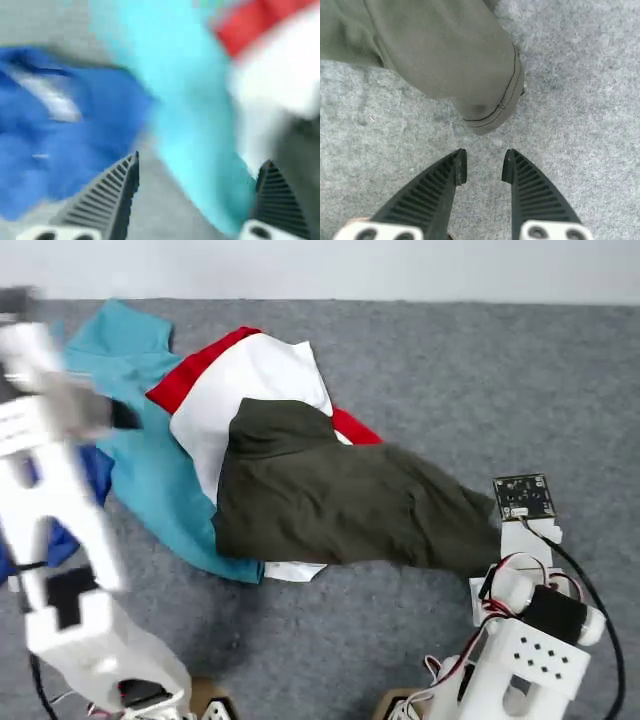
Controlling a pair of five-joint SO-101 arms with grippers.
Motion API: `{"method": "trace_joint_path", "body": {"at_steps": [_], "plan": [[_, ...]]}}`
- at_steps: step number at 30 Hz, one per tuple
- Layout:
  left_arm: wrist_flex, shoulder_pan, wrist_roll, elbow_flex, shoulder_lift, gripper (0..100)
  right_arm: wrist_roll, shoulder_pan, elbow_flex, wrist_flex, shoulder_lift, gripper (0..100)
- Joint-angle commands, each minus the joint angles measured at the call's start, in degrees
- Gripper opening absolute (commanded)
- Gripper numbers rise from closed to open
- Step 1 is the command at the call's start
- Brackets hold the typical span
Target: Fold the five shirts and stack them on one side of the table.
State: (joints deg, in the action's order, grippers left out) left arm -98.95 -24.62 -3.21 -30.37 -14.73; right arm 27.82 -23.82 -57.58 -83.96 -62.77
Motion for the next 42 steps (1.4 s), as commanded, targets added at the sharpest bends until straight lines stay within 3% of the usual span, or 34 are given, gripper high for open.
{"method": "trace_joint_path", "body": {"at_steps": [1,6,13,16,19,22,27,34,38,42], "plan": [[-1.4,18.0,2.1,20.9,10.5,36,-0.1,-0.5,0.2,0.6,0.4,14.0],[1.2,29.5,8.5,30.8,8.5,36,-0.1,-0.5,0.2,0.6,0.4,14.0],[5.9,30.9,11.3,32.1,-4.3,33,-0.1,-0.7,0.2,0.5,0.3,14.0],[7.5,31.7,11.2,32.0,-9.5,21,-0.1,-0.7,0.2,0.5,0.3,14.0],[10.1,32.0,11.2,31.7,-12.7,2,-0.1,-0.7,0.2,0.5,0.3,14.0],[8.4,31.5,11.5,27.6,-13.2,2,-0.1,-0.7,0.2,0.5,0.3,14.0],[-1.3,30.7,11.3,11.8,-8.7,1,-0.1,-0.6,0.2,0.6,0.4,14.0],[-0.3,18.5,10.5,-17.2,1.6,1,-0.1,-0.7,0.2,0.6,0.3,13.8],[3.3,7.6,1.8,-30.5,2.1,1,-0.1,-0.7,0.2,0.6,0.1,13.7],[10.5,-5.6,-3.9,-33.4,2.1,1,-0.1,-0.7,0.2,0.6,0.1,13.7]]}}
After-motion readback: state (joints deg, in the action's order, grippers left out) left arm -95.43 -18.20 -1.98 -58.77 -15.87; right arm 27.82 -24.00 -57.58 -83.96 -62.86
